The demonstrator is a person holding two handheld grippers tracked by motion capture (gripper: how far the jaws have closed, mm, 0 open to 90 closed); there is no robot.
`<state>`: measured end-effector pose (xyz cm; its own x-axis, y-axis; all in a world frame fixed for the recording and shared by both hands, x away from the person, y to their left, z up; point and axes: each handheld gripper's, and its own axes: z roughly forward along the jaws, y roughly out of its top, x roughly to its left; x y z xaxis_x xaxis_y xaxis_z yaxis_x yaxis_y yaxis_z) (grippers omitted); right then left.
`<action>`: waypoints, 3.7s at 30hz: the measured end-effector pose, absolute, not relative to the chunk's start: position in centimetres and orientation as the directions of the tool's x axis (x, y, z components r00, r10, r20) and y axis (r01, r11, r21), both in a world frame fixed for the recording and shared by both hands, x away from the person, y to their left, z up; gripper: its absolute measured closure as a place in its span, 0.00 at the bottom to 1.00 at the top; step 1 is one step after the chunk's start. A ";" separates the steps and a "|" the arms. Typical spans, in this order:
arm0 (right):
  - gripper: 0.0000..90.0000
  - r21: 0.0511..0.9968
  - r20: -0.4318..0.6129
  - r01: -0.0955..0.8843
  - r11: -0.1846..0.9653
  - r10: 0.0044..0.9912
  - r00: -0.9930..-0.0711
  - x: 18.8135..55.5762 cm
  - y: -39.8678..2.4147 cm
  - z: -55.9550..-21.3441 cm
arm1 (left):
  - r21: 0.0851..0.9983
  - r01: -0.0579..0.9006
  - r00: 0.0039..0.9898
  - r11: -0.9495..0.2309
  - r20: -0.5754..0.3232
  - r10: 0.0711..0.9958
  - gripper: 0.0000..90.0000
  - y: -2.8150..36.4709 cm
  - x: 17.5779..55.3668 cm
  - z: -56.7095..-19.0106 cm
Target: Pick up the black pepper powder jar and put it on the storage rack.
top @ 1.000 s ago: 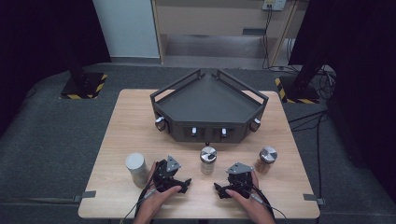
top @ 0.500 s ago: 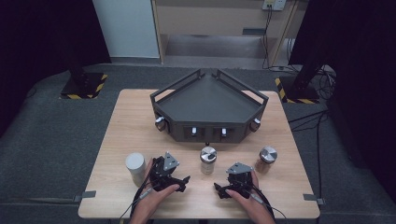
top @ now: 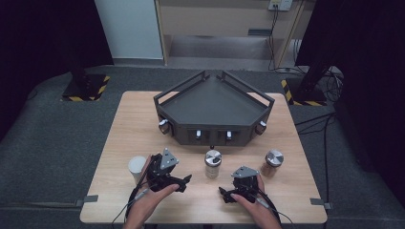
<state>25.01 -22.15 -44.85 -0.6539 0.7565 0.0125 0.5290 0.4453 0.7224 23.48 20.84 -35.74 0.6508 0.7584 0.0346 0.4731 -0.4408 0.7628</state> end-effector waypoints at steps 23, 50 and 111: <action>0.01 0.722 0.013 0.529 0.445 0.757 -0.654 25.0 -22.1 -44.8 | 0.795 0.433 0.640 -0.425 0.060 0.766 0.02 23.8 22.6 -33.0; 0.01 0.723 0.012 0.530 0.443 0.759 -0.651 24.9 -22.1 -44.9 | 0.820 0.431 0.592 -0.378 0.060 0.804 0.02 28.3 22.7 -33.2; 0.01 0.723 0.012 0.532 0.441 0.761 -0.649 24.9 -22.1 -44.9 | 0.882 0.401 0.533 -0.247 -0.005 0.846 0.36 32.1 19.5 -40.9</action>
